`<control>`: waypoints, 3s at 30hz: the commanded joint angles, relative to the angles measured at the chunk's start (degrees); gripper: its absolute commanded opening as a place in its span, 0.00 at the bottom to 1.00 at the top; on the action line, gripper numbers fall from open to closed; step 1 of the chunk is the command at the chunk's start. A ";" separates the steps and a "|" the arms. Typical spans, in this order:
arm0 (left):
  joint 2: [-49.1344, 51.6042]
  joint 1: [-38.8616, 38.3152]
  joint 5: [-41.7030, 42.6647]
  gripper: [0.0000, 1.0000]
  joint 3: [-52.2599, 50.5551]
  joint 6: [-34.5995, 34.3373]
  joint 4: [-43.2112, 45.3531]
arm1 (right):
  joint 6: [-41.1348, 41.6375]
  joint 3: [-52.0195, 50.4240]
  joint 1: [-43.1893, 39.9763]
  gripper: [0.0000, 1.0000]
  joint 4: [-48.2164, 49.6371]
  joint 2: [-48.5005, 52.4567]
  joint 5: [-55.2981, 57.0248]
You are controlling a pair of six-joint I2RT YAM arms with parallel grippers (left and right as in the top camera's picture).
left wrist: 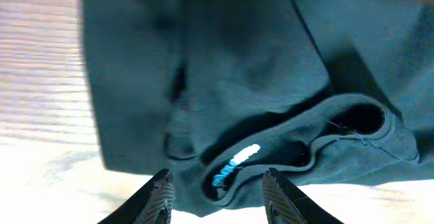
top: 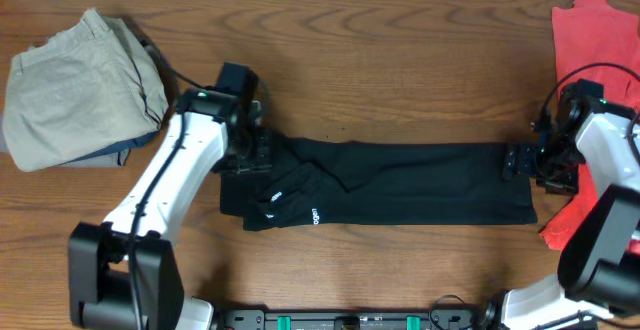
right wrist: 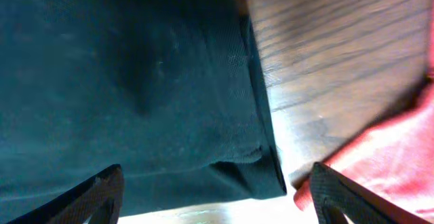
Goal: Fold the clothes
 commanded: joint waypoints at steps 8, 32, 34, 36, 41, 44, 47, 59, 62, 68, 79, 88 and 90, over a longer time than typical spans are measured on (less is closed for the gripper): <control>-5.62 5.05 -0.76 0.45 -0.15 -0.81 -2.51 | -5.49 -0.02 -1.14 0.79 2.47 10.64 -2.78; -5.62 5.07 -0.79 0.45 -0.15 -0.81 -2.71 | -0.13 23.45 0.96 0.01 -15.37 13.22 -0.94; -5.60 5.07 -0.79 0.45 -0.15 -0.81 -2.71 | -0.46 23.71 3.58 0.01 -16.17 12.15 -1.09; -5.60 5.07 -0.79 0.46 -0.15 -0.81 -2.71 | -0.52 23.71 6.27 0.01 -16.94 11.30 -1.16; -5.60 5.07 -0.79 0.46 -0.15 -0.81 -2.73 | 0.44 23.69 15.06 0.01 -19.17 10.54 -1.70; -5.60 5.07 -0.79 0.46 -0.15 -0.81 -2.78 | 1.81 22.95 20.70 0.01 -19.06 10.56 -1.70; -5.60 5.07 -0.74 0.46 -0.15 -0.83 -3.67 | 2.36 22.38 25.24 0.01 -18.82 10.60 -1.73; -5.60 5.07 -0.76 0.50 -0.15 -0.79 -5.92 | 10.47 22.10 38.32 0.01 -17.16 10.97 -1.73; -5.60 5.07 -0.76 0.51 -0.15 -0.79 -5.99 | 10.49 22.05 40.06 0.01 -17.16 10.99 -1.73; -5.60 5.07 -0.76 0.54 -0.15 -0.79 -6.14 | 10.80 22.03 42.60 0.12 -17.16 10.99 -4.81; -5.60 5.07 -0.79 0.58 -0.17 -0.79 -6.40 | 8.70 22.03 43.87 0.26 -18.62 10.99 -3.67; -4.31 5.07 -0.76 0.74 -0.55 1.64 -6.47 | 16.96 22.05 41.35 0.32 -19.58 10.97 7.32; -3.17 5.07 -0.74 0.75 -1.01 1.81 -6.32 | 17.33 22.05 40.52 0.36 -19.76 10.97 7.37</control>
